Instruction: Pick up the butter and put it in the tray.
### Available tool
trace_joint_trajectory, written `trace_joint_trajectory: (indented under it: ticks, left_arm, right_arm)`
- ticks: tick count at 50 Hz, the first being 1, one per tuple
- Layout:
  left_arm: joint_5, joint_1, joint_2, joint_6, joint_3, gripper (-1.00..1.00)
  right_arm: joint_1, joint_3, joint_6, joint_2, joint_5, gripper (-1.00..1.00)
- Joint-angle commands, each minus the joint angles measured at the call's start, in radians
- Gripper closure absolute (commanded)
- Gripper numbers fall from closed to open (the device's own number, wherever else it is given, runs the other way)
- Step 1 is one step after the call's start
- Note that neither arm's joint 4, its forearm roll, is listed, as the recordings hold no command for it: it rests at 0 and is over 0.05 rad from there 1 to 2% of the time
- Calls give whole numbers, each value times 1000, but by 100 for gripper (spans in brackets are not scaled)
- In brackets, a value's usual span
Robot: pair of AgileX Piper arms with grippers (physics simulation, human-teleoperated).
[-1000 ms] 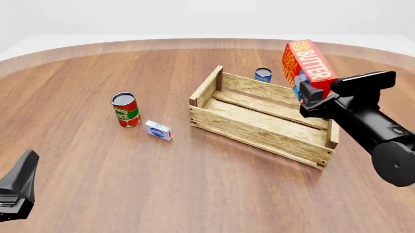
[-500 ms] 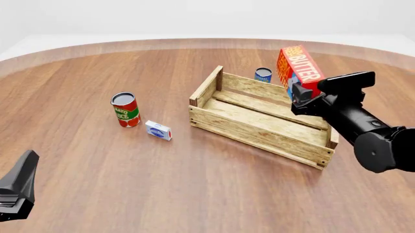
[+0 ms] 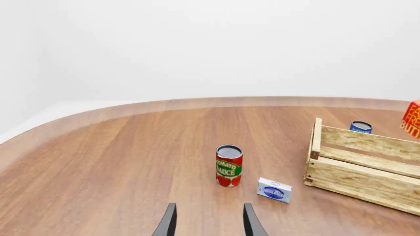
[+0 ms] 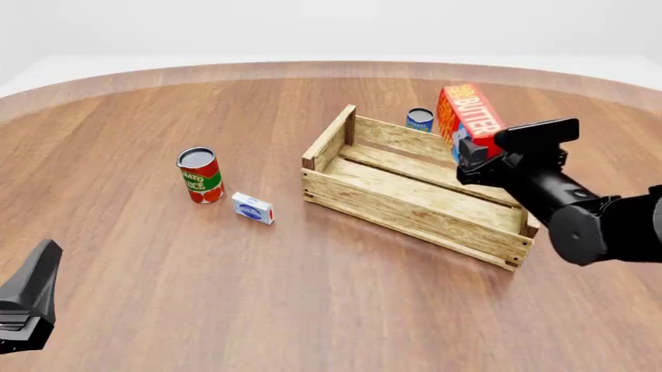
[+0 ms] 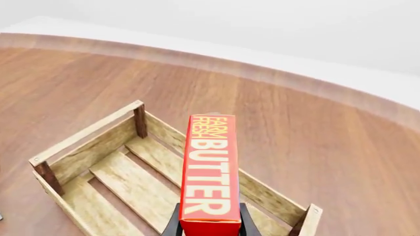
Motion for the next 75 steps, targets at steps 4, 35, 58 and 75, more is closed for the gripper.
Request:
trace_joint_trajectory:
  ticks: [4,35,58,75]
  left_arm:
    - [0,0,0,0,0,-100]
    - [0,0,0,0,0,-100]
    - [0,0,0,0,0,-100]
    - [0,0,0,0,0,-100]
  right_arm:
    - [-4,-40,25,59,-30,100]
    - [9,-86,40,181,-49,100]
    - [5,-110,47,229,-35,100]
    - [15,-123,61,272,-38,100]
